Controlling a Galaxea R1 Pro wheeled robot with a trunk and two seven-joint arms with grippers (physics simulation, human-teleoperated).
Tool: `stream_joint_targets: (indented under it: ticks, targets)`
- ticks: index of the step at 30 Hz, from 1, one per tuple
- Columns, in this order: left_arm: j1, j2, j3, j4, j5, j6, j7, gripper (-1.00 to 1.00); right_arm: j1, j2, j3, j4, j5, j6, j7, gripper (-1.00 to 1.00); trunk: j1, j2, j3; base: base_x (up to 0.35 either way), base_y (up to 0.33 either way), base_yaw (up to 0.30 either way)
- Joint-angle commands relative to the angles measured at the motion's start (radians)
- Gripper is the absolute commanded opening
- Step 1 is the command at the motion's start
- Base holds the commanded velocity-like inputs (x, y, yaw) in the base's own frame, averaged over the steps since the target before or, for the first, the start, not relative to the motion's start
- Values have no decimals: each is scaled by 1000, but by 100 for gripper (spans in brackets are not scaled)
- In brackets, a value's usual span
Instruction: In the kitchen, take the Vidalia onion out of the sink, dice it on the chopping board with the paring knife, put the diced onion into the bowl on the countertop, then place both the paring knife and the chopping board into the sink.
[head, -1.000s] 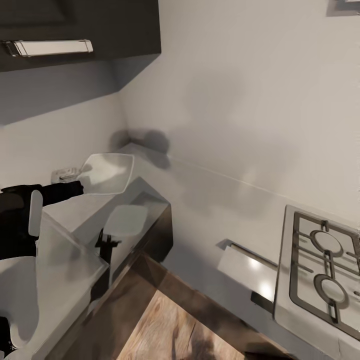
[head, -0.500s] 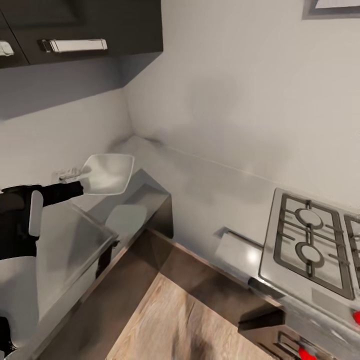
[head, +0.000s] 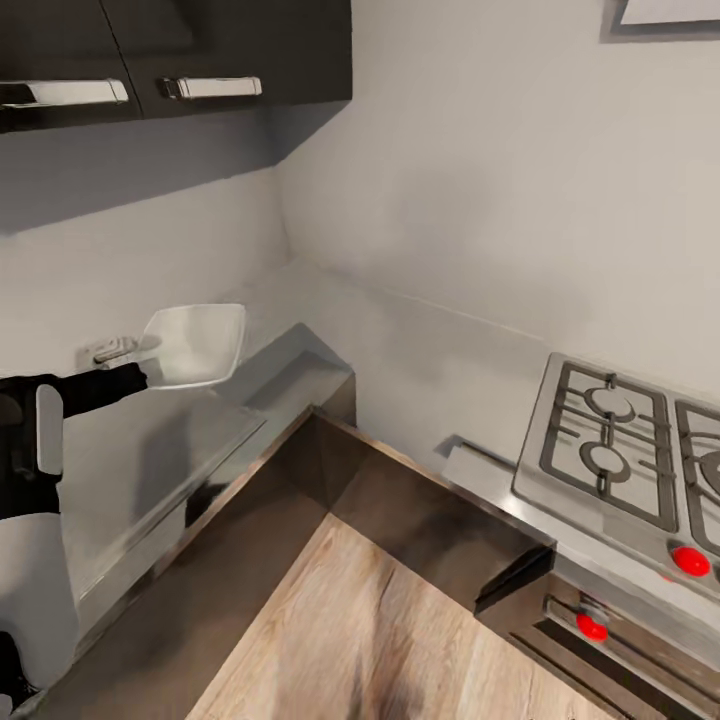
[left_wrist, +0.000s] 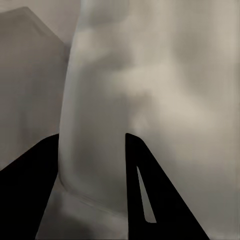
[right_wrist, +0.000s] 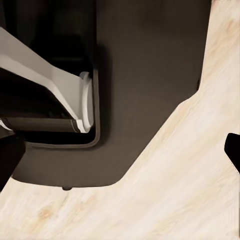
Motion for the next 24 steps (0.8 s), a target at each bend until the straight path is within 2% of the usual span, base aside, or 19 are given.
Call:
stream_joint_targets:
  ticks: [1, 24]
  targets:
    - [-1, 0, 2, 0, 12, 7, 3, -100, 1, 0, 0, -7, 9, 0, -8, 100, 0, -2, -2, -329, 0, 246]
    - [-1, -6, 3, 1, 12, 7, 3, -100, 1, 1, 0, -19, 9, 0, -8, 100, 0, -2, -4, -328, 0, 260]
